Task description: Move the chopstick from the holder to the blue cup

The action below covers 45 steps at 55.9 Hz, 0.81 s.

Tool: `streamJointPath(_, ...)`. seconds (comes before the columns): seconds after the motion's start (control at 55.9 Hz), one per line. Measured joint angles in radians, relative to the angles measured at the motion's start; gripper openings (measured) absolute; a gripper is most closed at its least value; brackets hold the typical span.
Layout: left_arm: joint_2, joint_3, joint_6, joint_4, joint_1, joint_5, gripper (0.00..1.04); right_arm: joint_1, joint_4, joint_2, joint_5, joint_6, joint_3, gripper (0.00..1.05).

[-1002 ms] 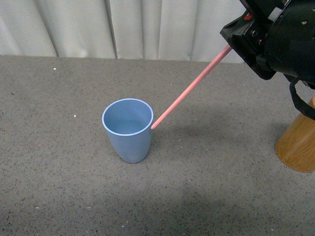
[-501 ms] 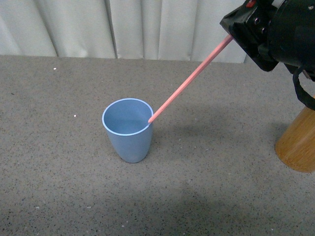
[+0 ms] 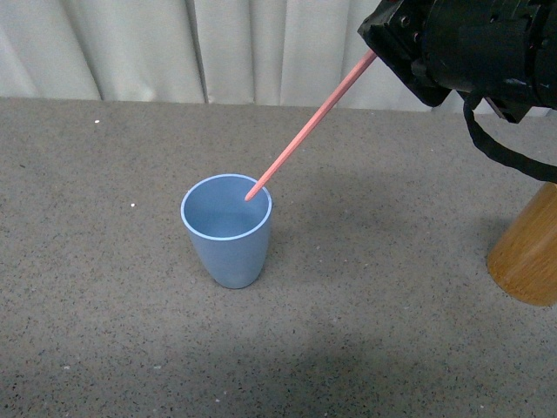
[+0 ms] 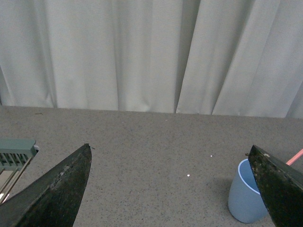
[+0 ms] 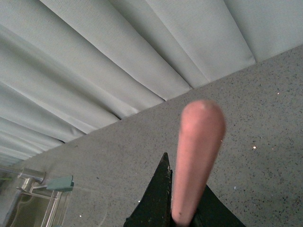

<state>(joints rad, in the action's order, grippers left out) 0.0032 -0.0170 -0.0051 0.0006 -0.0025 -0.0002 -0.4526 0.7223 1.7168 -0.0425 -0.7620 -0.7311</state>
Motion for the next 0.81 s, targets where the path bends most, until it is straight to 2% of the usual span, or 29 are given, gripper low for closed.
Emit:
streamJointPath(0.644, 0.0, 0.0, 0.0, 0.0, 0.0, 0.0, 0.98, -0.029, -0.032, 0.052, -0.008, 0.015, -0.039, 0.02)
streamJointPath(0.805, 0.0, 0.0, 0.0, 0.0, 0.0, 0.0, 0.98, -0.035, -0.041, 0.057, -0.013, 0.025, -0.043, 0.27)
